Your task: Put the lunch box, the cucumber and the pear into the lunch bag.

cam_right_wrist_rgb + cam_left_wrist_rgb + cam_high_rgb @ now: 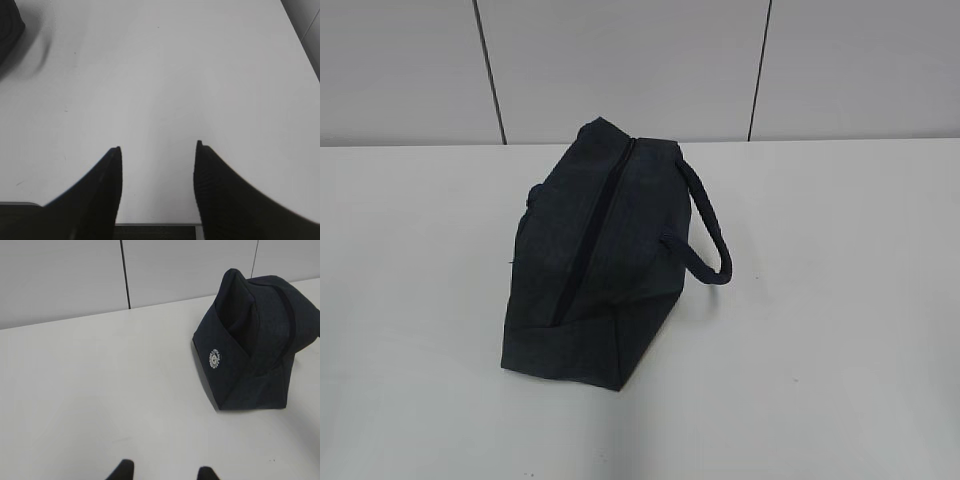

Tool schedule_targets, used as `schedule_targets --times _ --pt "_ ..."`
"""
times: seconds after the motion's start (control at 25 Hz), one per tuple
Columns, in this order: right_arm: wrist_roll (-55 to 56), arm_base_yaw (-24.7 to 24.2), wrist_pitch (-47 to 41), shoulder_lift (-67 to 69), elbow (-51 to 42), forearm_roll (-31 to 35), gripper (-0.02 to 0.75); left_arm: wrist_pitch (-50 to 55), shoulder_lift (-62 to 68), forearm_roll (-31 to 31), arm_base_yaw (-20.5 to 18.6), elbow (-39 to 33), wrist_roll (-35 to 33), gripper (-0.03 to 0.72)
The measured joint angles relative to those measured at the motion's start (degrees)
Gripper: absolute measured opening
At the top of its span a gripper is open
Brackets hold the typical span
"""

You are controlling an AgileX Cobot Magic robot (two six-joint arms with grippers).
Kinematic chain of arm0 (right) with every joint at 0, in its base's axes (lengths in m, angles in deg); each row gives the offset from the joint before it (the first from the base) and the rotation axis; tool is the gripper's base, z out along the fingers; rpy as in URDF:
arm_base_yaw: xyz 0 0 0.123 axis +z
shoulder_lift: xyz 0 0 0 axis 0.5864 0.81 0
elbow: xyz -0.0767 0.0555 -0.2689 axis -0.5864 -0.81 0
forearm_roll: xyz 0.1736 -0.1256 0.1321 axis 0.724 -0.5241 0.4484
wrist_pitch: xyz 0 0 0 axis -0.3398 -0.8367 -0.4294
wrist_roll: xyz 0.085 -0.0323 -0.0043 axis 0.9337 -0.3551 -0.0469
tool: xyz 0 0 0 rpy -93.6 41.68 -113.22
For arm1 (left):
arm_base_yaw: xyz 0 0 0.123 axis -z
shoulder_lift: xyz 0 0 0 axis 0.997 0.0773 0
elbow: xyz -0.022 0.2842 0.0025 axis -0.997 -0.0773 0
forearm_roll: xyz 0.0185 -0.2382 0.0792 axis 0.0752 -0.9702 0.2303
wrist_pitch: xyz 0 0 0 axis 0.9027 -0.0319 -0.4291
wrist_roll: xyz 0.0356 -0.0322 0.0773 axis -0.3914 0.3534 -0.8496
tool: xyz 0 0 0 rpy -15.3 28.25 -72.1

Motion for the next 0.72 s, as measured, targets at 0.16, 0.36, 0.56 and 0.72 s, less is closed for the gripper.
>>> schedule_targets --times 0.16,0.36,0.56,0.72 --pt "0.0 0.0 0.0 0.0 0.0 0.0 0.371 0.0 0.0 0.0 0.0 0.0 0.0 0.241" --pt "0.0 0.0 0.0 0.0 0.0 0.0 0.371 0.0 0.0 0.0 0.0 0.0 0.0 0.241" --pt "0.0 0.0 0.0 0.0 0.0 0.0 0.371 0.0 0.0 0.0 0.0 0.0 0.0 0.241" --pt "0.0 0.0 0.0 0.0 0.0 0.0 0.371 0.0 0.0 0.0 0.0 0.0 0.0 0.241"
